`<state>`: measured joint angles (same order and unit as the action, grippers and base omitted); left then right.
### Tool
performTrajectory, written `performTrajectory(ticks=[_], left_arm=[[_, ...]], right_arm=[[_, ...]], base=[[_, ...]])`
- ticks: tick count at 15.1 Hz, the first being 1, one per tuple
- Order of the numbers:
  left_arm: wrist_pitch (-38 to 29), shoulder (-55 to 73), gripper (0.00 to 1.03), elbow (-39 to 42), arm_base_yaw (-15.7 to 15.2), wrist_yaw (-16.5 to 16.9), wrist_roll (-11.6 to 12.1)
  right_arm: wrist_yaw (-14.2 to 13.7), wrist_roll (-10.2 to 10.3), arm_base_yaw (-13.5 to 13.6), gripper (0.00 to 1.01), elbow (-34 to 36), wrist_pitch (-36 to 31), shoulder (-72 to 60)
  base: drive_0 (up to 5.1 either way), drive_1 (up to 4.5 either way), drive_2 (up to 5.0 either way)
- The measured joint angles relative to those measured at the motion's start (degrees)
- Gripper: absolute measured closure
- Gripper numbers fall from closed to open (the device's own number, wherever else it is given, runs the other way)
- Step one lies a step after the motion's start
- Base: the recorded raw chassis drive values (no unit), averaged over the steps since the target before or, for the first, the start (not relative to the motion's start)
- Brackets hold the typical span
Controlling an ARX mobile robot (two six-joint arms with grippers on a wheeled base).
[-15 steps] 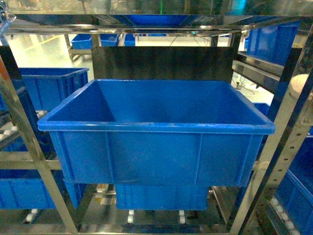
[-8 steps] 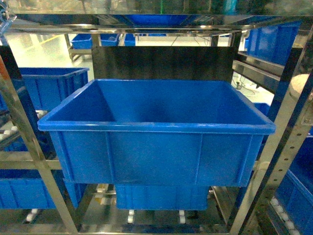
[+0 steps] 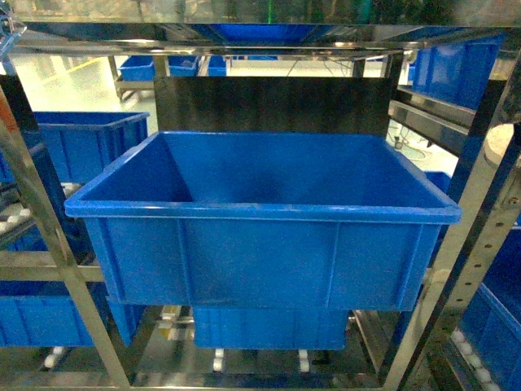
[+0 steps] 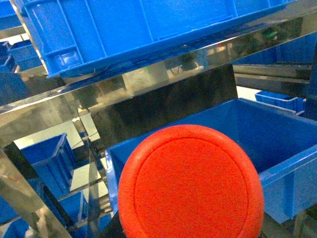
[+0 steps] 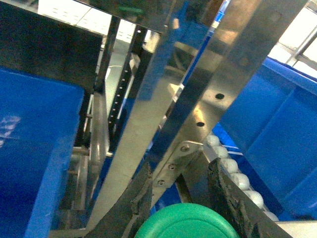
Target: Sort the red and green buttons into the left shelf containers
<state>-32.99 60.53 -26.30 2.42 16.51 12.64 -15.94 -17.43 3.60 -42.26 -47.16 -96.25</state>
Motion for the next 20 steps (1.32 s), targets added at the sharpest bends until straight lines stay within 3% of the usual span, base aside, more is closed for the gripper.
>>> performTrajectory(ticks=[6,8,11,13,17,20], left_arm=[[0.0,0.0,0.79,0.0,-0.11,-0.02,0.0],[0.0,0.0,0.79,0.0,-0.11,0.0,0.0],[0.0,0.0,0.79,0.0,-0.04,-0.07,0.0],[0.0,0.0,0.79,0.0,-0.04,-0.02,0.0],[0.0,0.0,0.79,0.0,-0.13,-0.07,0.0],[-0.02,0.0,0.79,0.0,-0.09,0.02,0.0]], right_arm=[[-0.04,-0.07,0.02,0.71,-0.37,1.2,-0.02],[0.13,0.0,3.76,0.71,-1.81,2.95,-0.59],[0.5,-0.7,10.91,0.71,-9.55,4.02,-5.62],[-0.31,-1.62,11.23,0.71,-15.37,5.05,-10.75],[-0.31,-2.01,9.09,0.71,-23.45,6.91,-20.0],[2.67,-1.38,9.68,0.71,-26.16,9.68,-24.63]], base=[[0.0,0.0,0.0],[0.0,0.0,0.0],[0.0,0.0,0.0],[0.0,0.0,0.0],[0.0,0.0,0.0],[0.0,0.0,0.0]])
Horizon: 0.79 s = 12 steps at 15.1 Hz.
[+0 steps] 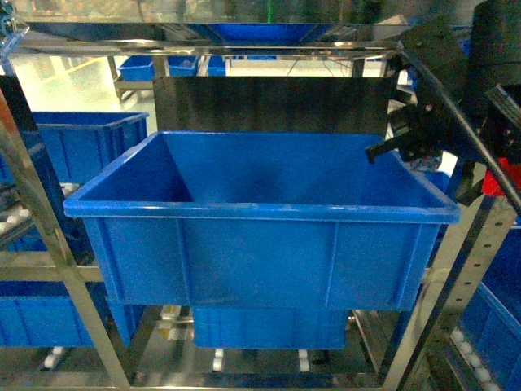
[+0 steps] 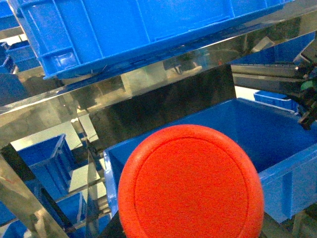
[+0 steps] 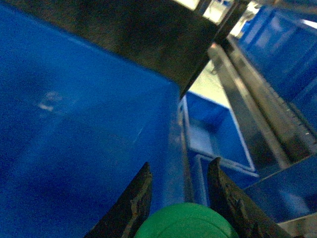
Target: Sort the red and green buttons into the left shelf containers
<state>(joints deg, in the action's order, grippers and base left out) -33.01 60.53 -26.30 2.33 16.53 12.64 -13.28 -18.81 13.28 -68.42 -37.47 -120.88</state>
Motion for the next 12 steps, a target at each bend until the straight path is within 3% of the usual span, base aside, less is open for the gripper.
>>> performTrajectory(ticks=[1,4,9,12], left_arm=[[0.04,0.0,0.79,0.0,-0.02,-0.02,0.0],[0.04,0.0,0.79,0.0,0.0,0.0,0.0],[0.04,0.0,0.79,0.0,-0.02,0.0,0.0],[0.02,0.0,0.79,0.0,-0.02,0.0,0.0]], right_arm=[[1.86,1.36,0.72,0.71,-0.35,2.51,-0.24],[3.3,3.67,2.93,0.71,-1.42,2.93,-0.68],[4.74,8.13,1.66,0.71,-5.73,7.72,-5.11],[5.6,8.66,1.81,0.71,-7.82,7.74,-6.03]], base=[[0.0,0.0,0.0],[0.0,0.0,0.0],[0.0,0.0,0.0],[0.0,0.0,0.0]])
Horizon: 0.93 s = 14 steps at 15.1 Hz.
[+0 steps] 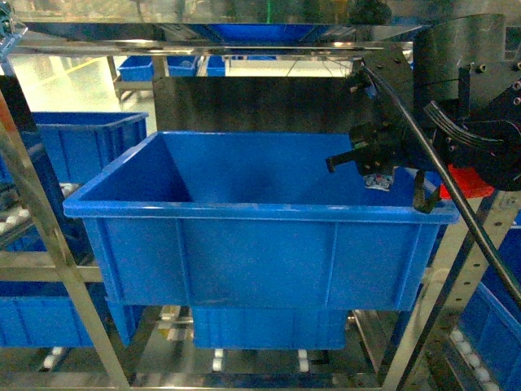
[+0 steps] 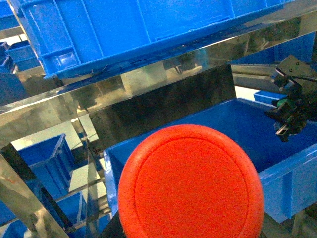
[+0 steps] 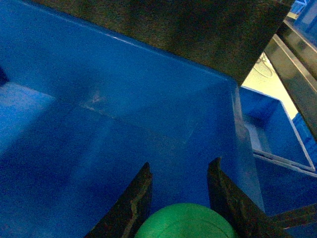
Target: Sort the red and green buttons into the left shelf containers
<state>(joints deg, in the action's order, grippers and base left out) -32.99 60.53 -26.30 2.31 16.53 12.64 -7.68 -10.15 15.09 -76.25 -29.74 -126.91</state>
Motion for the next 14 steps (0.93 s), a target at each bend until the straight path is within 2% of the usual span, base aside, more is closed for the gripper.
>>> performTrajectory(ticks=[2,3,8,9,10,11,13,14], left_arm=[[0.0,0.0,0.79,0.0,0.0,-0.02,0.0],[0.0,0.0,0.79,0.0,0.02,0.0,0.0],[0.0,0.0,0.79,0.0,0.02,0.0,0.0],[0.0,0.0,0.79,0.0,0.0,-0.02,0.0],[0.0,0.0,0.79,0.0,0.0,-0.02,0.0],[-0.07,0.0,0.79,0.0,0.0,0.04,-0.02],[-1.92,4.5,0.79,-2.27,0.87,2.91,0.09],[-2.29,8.57,0.79,-4.55,1.62,3.43,1.16]], right_arm=[[1.18,0.07,0.26,0.71,-0.28,0.37,-0.02],[1.33,0.07,0.33,0.66,-0.28,0.42,-0.07],[1.33,0.07,0.31,0.08,-0.31,0.35,-0.09],[1.33,0.11,0.31,0.01,-0.31,0.35,-0.09],[1.33,0.11,0.31,0.04,-0.31,0.35,-0.11],[1.33,0.11,0.31,0.03,-0.31,0.35,-0.11],[1.33,0.11,0.33,0.03,-0.31,0.35,-0.11],[1.33,0.11,0.35,0.03,-0.31,0.31,-0.11]], base=[[0.0,0.0,0.0],[0.0,0.0,0.0],[0.0,0.0,0.0],[0.0,0.0,0.0],[0.0,0.0,0.0],[0.0,0.0,0.0],[0.0,0.0,0.0],[0.0,0.0,0.0]])
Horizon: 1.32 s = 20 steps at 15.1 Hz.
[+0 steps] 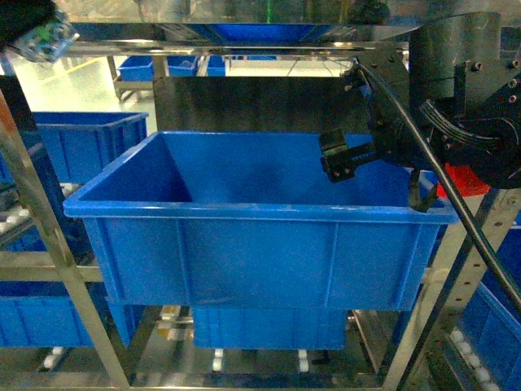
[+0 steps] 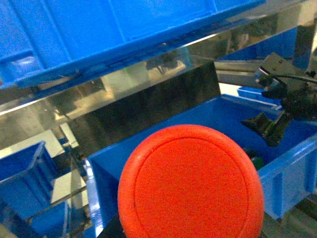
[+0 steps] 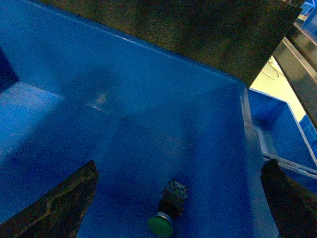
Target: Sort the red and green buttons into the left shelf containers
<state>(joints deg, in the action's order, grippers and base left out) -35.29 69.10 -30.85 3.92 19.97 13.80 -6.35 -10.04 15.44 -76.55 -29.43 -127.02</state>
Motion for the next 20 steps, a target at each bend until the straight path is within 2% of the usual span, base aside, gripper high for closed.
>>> performTrajectory(ticks=[2,4,6,8,13,14,16,20], left_arm=[[-1.22,5.55,0.79,-1.95,0.59,1.01,2.4],[-3.91,10.67,0.79,-4.55,0.66,0.52,5.2],[-3.76,16.0,0.79,-8.74,1.64,0.28,8.0],[-2.54,27.17,0.79,-17.86,5.33,-2.36,13.57],[-0.42,37.66,0.79,-28.33,5.68,-5.51,17.0],[-0.52,40.52,0.79,-30.95,5.68,-5.88,18.12],[-0.13,47.08,0.79,-35.85,6.12,-8.9,20.92],[-0.31,54.73,0.79,-38.14,6.49,-12.72,22.32]], right_arm=[[0.0,0.0,-0.07,0.03,0.0,0.04,-0.02],[0.0,0.0,-0.07,0.03,0.0,0.04,-0.02],[0.0,0.0,-0.02,0.03,0.0,0.04,-0.02],[0.0,0.02,-0.07,0.03,0.0,0.04,-0.02],[0.0,0.02,-0.07,0.03,0.0,0.02,-0.02],[0.0,0.0,-0.02,0.03,0.0,0.02,-0.02],[0.0,0.0,-0.07,0.03,0.0,0.02,-0.02],[0.0,0.0,-0.04,0.03,0.0,0.02,-0.02]], base=[[0.0,0.0,0.0],[0.0,0.0,0.0],[0.0,0.0,0.0],[0.0,0.0,0.0],[0.0,0.0,0.0],[0.0,0.0,0.0],[0.0,0.0,0.0],[0.0,0.0,0.0]])
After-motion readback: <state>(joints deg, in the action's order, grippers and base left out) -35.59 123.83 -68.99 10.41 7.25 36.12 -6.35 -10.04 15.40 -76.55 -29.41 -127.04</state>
